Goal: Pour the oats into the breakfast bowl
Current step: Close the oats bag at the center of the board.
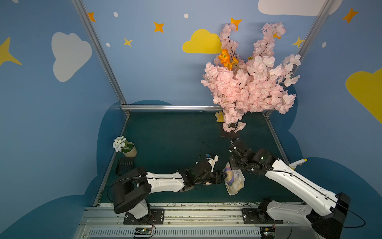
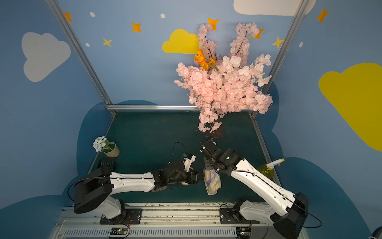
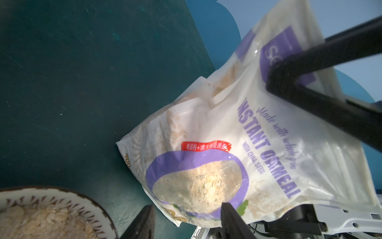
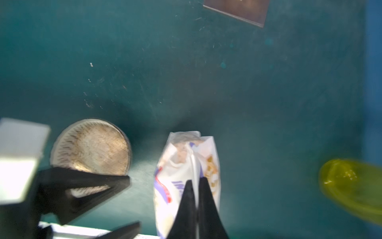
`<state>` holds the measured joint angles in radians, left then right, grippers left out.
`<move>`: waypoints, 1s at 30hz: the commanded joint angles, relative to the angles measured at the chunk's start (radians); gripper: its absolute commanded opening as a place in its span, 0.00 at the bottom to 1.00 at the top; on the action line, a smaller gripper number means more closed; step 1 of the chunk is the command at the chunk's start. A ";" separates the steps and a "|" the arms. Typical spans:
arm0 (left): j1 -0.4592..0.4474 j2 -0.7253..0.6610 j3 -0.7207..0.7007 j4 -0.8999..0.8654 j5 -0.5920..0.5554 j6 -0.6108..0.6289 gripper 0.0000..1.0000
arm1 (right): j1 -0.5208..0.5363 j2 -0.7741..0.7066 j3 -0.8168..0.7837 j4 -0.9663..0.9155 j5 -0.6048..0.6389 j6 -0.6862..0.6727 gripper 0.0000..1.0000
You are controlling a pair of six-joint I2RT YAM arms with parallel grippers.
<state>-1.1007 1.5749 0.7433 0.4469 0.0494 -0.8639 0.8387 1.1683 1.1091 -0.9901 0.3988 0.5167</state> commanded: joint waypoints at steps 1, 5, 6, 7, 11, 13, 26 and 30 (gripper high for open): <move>-0.004 -0.009 0.034 -0.006 -0.004 -0.003 0.55 | -0.006 0.019 0.032 0.001 0.000 0.000 0.00; -0.005 -0.013 0.037 -0.011 -0.003 0.000 0.55 | -0.006 0.010 0.034 0.009 0.012 0.032 0.00; -0.005 -0.013 0.037 -0.013 -0.003 0.000 0.55 | -0.007 0.004 0.026 0.024 0.013 0.028 0.00; -0.005 -0.014 0.038 -0.014 -0.003 0.001 0.55 | -0.007 -0.001 0.020 0.033 0.016 0.027 0.00; -0.005 -0.014 0.039 -0.015 -0.002 0.002 0.55 | -0.019 0.003 0.012 0.045 0.019 0.020 0.28; -0.005 -0.016 0.039 -0.016 0.000 0.002 0.55 | -0.025 0.014 0.014 0.052 0.019 0.016 0.31; -0.007 -0.045 0.035 -0.037 -0.011 0.014 0.55 | -0.066 0.073 0.031 0.078 -0.030 -0.009 0.00; -0.007 -0.059 0.031 -0.045 -0.018 0.022 0.55 | -0.067 0.039 0.021 0.096 -0.038 0.005 0.00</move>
<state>-1.1027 1.5459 0.7593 0.4168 0.0448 -0.8604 0.7795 1.2297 1.1240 -0.9199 0.3702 0.5129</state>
